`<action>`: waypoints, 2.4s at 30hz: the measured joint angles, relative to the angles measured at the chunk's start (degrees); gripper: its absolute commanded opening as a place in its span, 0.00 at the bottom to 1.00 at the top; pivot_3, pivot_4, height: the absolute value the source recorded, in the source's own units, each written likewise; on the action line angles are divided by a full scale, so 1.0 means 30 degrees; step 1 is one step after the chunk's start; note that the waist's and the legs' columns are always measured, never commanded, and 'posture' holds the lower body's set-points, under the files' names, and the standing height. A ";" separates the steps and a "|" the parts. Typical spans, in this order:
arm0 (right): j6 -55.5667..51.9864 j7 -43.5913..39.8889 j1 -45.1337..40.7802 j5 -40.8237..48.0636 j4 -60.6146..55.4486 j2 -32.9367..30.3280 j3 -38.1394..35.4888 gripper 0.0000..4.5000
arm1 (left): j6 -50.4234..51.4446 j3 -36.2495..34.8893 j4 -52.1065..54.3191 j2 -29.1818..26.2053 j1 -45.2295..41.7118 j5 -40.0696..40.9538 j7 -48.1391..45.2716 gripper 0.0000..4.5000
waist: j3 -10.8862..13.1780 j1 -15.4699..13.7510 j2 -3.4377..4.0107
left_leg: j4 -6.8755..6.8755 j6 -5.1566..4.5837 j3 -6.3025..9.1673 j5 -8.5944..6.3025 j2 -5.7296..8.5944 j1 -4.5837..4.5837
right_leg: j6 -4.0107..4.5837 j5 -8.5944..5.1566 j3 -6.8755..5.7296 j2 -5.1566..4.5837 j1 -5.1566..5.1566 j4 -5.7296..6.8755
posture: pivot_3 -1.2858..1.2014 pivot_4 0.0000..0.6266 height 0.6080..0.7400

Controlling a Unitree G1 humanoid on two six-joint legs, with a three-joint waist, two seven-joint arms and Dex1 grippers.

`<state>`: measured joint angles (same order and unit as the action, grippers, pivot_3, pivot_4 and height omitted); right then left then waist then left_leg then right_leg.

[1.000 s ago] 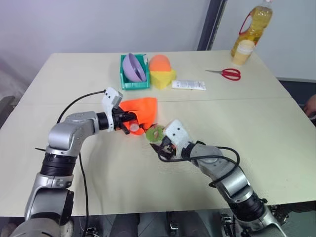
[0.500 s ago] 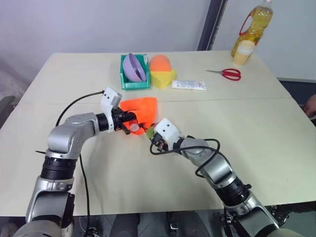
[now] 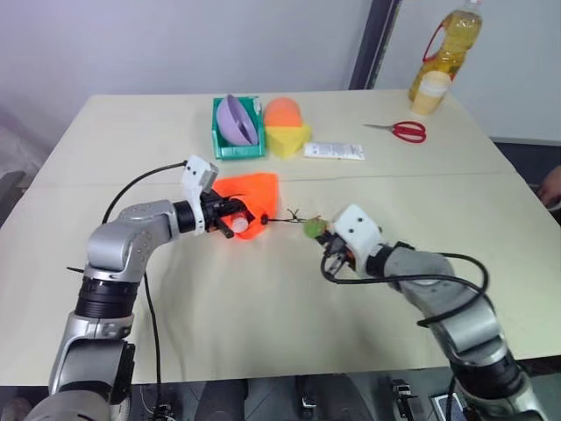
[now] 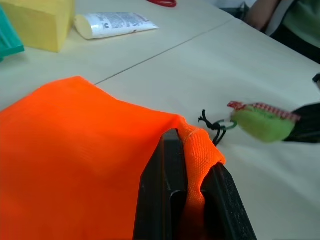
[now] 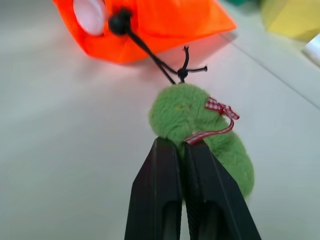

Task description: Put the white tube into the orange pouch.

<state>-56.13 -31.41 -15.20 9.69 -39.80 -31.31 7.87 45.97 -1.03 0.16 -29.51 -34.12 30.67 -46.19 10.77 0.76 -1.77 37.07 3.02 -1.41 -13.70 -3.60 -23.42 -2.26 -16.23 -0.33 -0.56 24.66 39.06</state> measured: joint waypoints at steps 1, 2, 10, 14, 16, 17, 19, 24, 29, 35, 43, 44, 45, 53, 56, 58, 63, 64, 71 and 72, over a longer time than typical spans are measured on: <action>-0.0189 -0.0255 0.0232 0.0370 -0.0503 -0.0226 -0.0621 0.01 | -0.0019 0.0027 -0.0060 0.0001 0.0006 -0.0025 -0.0042 0.00 | 0.0000 -0.0006 -0.0001 | 0.0001 0.0000 -0.0001 0.0000 0.0001 -0.0001 | 0.0000 0.0000 0.0001 -0.0002 0.0000 0.0000 | 0.52 0.24 0.89; -0.0298 -0.0459 0.0412 0.0702 -0.0844 -0.0489 -0.1136 0.01 | -0.0041 0.0080 -0.0068 0.0009 0.0007 -0.0041 -0.0122 0.00 | 0.0001 -0.0009 -0.0002 | 0.0002 0.0000 -0.0003 0.0000 0.0004 -0.0003 | 0.0000 0.0000 0.0001 -0.0006 -0.0001 -0.0001 | 0.52 0.24 0.89; -0.0736 -0.1638 0.2032 0.2733 -0.2193 -0.2515 -0.4442 0.01 | -0.0139 0.0981 0.0030 -0.0076 0.0383 -0.0333 -0.0765 0.00 | 0.0001 0.0039 -0.0002 | 0.0003 0.0000 -0.0001 0.0000 0.0005 0.0005 | 0.0000 -0.0001 0.0001 -0.0001 -0.0008 -0.0003 | 0.52 0.24 0.89; -0.0887 -0.1997 0.2553 0.3780 -0.2814 -0.3118 -0.5631 0.01 | -0.0250 0.1578 0.0226 -0.0385 0.0754 -0.0721 -0.1128 0.00 | 0.0001 -0.0011 -0.0003 | 0.0003 -0.0001 0.0000 0.0000 0.0006 0.0005 | 0.0000 -0.0001 0.0001 -0.0003 -0.0008 -0.0003 | 0.52 0.24 0.89; -0.0891 -0.2134 0.2867 0.4213 -0.2998 -0.3493 -0.5974 0.01 | -0.0251 0.1598 0.0256 -0.0524 0.0827 -0.0813 -0.1246 0.00 | 0.0001 -0.0018 -0.0004 | 0.0006 0.0000 -0.0001 0.0000 0.0008 0.0005 | 0.0000 -0.0001 0.0001 -0.0005 -0.0010 -0.0003 | 0.52 0.24 0.89; -0.0891 -0.2162 0.2951 0.4354 -0.3008 -0.3535 -0.6010 0.00 | -0.0246 0.1596 0.0277 -0.0575 0.0835 -0.0813 -0.1285 0.06 | 0.0001 -0.0019 -0.0004 | 0.0006 0.0000 0.0000 0.0000 0.0008 0.0005 | 0.0000 -0.0001 0.0001 -0.0005 -0.0011 -0.0003 | 0.52 0.24 0.89; -0.0887 -0.2191 0.3117 0.4690 -0.3025 -0.3631 -0.6006 0.00 | -0.0064 0.1585 0.0536 -0.0786 0.0975 -0.0680 -0.1706 0.18 | 0.0002 -0.0005 -0.0004 | 0.0005 -0.0001 0.0000 0.0000 0.0008 0.0004 | 0.0001 -0.0002 0.0001 -0.0004 -0.0010 -0.0003 | 0.52 0.24 0.89; -0.0880 -0.2089 0.3161 0.5161 -0.3047 -0.3875 -0.6020 0.00 | 0.0734 0.1550 0.1963 -0.3124 0.1984 0.0730 -0.4552 0.73 | 0.0003 0.0057 -0.0004 | -0.0005 -0.0001 0.0006 -0.0001 -0.0005 0.0015 | 0.0008 -0.0006 0.0000 0.0007 -0.0010 -0.0006 | 0.52 0.24 0.89; -0.0847 -0.1989 0.3081 0.5565 -0.3054 -0.4141 -0.6019 0.00 | 0.0228 0.1448 0.2353 -0.4265 0.1651 0.1038 -0.5874 0.99 | 0.0004 -0.0086 -0.0005 | 0.0020 -0.0001 0.0002 -0.0001 0.0013 0.0009 | -0.0004 -0.0015 0.0000 -0.0018 -0.0021 -0.0012 | 0.52 0.24 0.89; -0.0866 -0.1933 0.2591 0.6287 -0.3142 -0.4490 -0.6128 0.00 | -0.4931 0.3223 0.1189 -0.2187 -0.0730 -0.1988 -0.5885 0.99 | 0.0003 -0.0159 -0.0007 | 0.0026 -0.0001 -0.0002 -0.0001 0.0039 0.0002 | 0.0000 -0.0005 0.0004 -0.0029 -0.0037 -0.0029 | 0.52 0.24 0.89; -0.0891 -0.1959 0.2672 0.7072 -0.3123 -0.5368 -0.7652 0.00 | -1.0674 0.6631 -0.2443 -0.0179 -0.2278 -0.5465 -0.8050 0.99 | 0.0005 -0.0002 -0.0003 | 0.0014 -0.0022 0.0012 -0.0011 0.0017 0.0018 | -0.0006 -0.0008 0.0008 0.0019 -0.0035 -0.0026 | 0.52 0.24 0.89; -0.0882 -0.1962 0.2722 0.7147 -0.3123 -0.5530 -0.7933 0.00 | -1.1286 0.6711 -0.3036 -0.0088 -0.2386 -0.5838 -0.8213 0.99 | 0.0004 -0.0012 -0.0003 | 0.0014 -0.0022 0.0012 -0.0011 0.0017 0.0018 | -0.0006 -0.0008 0.0008 0.0019 -0.0035 -0.0026 | 0.52 0.24 0.89; -0.0864 -0.1963 0.2833 0.7167 -0.3121 -0.5662 -0.8169 0.00 | -1.1637 0.6709 -0.3629 0.0144 -0.2474 -0.6003 -0.8250 0.99 | 0.0004 -0.0038 -0.0003 | 0.0015 -0.0022 0.0008 -0.0011 0.0019 0.0016 | -0.0007 -0.0008 0.0008 0.0014 -0.0036 -0.0025 | 0.52 0.24 0.89; -0.0822 -0.1910 0.3504 0.7573 -0.3186 -0.5807 -0.8724 0.00 | -1.2085 0.6628 -0.5370 0.1343 -0.2962 -0.6213 -0.8719 0.99 | 0.0004 -0.0051 -0.0005 | 0.0024 -0.0024 0.0006 -0.0012 0.0035 -0.0002 | -0.0018 -0.0009 0.0008 -0.0004 -0.0036 -0.0028 | 0.52 0.24 0.89; -0.0822 -0.1647 0.3558 0.7695 -0.3311 -0.5801 -0.8722 0.00 | -1.2191 0.6625 -0.5695 0.1553 -0.3048 -0.6208 -0.9168 0.99 | 0.0004 -0.0028 -0.0005 | 0.0023 -0.0024 0.0008 -0.0012 0.0032 0.0006 | -0.0017 -0.0008 0.0007 0.0002 -0.0036 -0.0024 | 0.52 0.24 0.89; -0.0821 -0.1512 0.3544 0.7725 -0.3413 -0.5783 -0.8700 0.00 | -1.2685 0.6625 -0.6089 0.1608 -0.3245 -0.6239 -0.9516 0.87 | 0.0004 -0.0035 -0.0005 | 0.0024 -0.0024 0.0008 -0.0012 0.0031 0.0006 | -0.0017 -0.0008 0.0007 0.0003 -0.0036 -0.0024 | 0.52 0.24 0.89; -0.0816 -0.1074 0.3458 0.7781 -0.3552 -0.5707 -0.8389 0.00 | -1.4053 0.6639 -0.7830 0.1849 -0.4574 -0.6771 -0.9937 0.60 | 0.0004 -0.0058 -0.0005 | 0.0025 -0.0024 0.0007 -0.0012 0.0036 0.0002 | -0.0018 -0.0008 0.0007 0.0000 -0.0037 -0.0025 | 0.52 0.24 0.89; -0.0815 -0.0968 0.3439 0.7835 -0.3565 -0.5680 -0.8256 0.00 | -1.4317 0.6639 -0.8163 0.2013 -0.4718 -0.6824 -1.0059 0.60 | 0.0004 -0.0052 -0.0005 | 0.0025 -0.0024 0.0004 -0.0012 0.0038 0.0002 | -0.0018 -0.0009 0.0007 -0.0002 -0.0038 -0.0025 | 0.52 0.24 0.89; -0.0805 -0.0391 0.3188 0.8129 -0.3596 -0.5655 -0.7939 0.00 | -1.6300 0.6868 -1.0446 0.2795 -0.5405 -0.7933 -1.0629 0.60 | 0.0004 -0.0040 -0.0005 | 0.0024 -0.0025 0.0007 -0.0013 0.0036 0.0002 | -0.0018 -0.0008 0.0006 0.0001 -0.0038 -0.0025 | 0.52 0.24 0.89; -0.0796 -0.0333 0.3175 0.8142 -0.3620 -0.5656 -0.7922 0.00 | -1.6539 0.6884 -1.0605 0.2853 -0.5511 -0.8120 -1.0666 0.60 | 0.0004 -0.0043 -0.0005 | 0.0025 -0.0025 0.0006 -0.0013 0.0036 0.0003 | -0.0018 -0.0009 0.0007 0.0001 -0.0038 -0.0025 | 0.52 0.24 0.89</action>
<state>-58.51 -32.41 -5.67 34.12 -50.66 -48.28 -15.90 -3.64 19.62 -31.66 -20.95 -50.65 6.31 -78.18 10.78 0.63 -1.79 37.14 2.94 -1.39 -13.74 -3.49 -23.41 -2.32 -16.26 -0.31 -0.55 24.55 38.99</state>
